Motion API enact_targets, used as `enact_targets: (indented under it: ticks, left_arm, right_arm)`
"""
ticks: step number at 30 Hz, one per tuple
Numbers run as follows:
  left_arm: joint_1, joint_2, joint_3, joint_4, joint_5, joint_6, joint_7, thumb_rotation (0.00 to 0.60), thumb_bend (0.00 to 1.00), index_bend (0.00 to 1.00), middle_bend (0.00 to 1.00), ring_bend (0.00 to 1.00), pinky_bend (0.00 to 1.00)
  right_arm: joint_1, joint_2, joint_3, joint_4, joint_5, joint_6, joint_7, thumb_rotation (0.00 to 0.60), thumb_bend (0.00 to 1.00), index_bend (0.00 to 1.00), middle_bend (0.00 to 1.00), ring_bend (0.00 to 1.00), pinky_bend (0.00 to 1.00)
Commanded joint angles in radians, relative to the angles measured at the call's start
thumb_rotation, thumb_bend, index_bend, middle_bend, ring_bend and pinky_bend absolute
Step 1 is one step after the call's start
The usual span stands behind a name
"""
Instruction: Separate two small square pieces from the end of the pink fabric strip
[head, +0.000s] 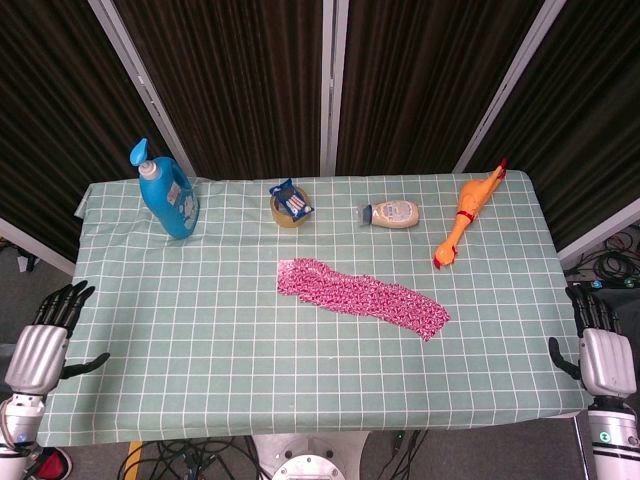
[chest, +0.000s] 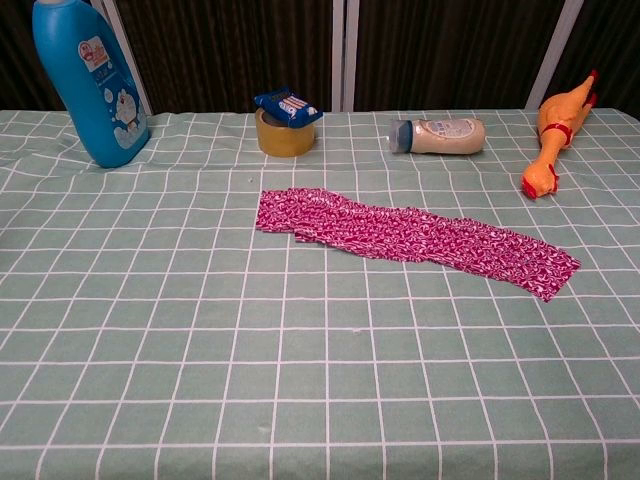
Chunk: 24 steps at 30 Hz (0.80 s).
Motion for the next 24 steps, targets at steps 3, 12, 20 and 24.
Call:
enact_targets:
  ticks: [3, 12, 20, 24]
  left_arm:
    - [0.001, 0.001, -0.003, 0.002, -0.005, -0.001, 0.0, 0.6, 0.09, 0.05, 0.03, 0.0, 0.1]
    - [-0.002, 0.016, 0.001, -0.018, -0.019, -0.028, 0.014, 0.6, 0.09, 0.05, 0.03, 0.0, 0.1]
    - [0.001, 0.02, 0.002, -0.032, -0.025, -0.032, 0.036, 0.6, 0.09, 0.05, 0.03, 0.0, 0.1]
    - [0.003, 0.006, 0.008, -0.021, -0.022, -0.036, 0.038, 0.6, 0.09, 0.05, 0.03, 0.0, 0.1]
  right_arm:
    - [0.003, 0.003, -0.001, -0.009, 0.001, -0.006, -0.012, 0.6, 0.33, 0.0, 0.01, 0.0, 0.0]
    - [0.009, 0.013, -0.001, -0.03, -0.001, -0.011, -0.022, 0.6, 0.33, 0.0, 0.01, 0.0, 0.0]
    - [0.018, 0.017, -0.019, -0.033, -0.027, -0.022, -0.046, 0.6, 0.33, 0.0, 0.01, 0.0, 0.0]
    - [0.028, 0.025, -0.015, -0.039, -0.032, -0.027, -0.057, 0.6, 0.33, 0.0, 0.01, 0.0, 0.0]
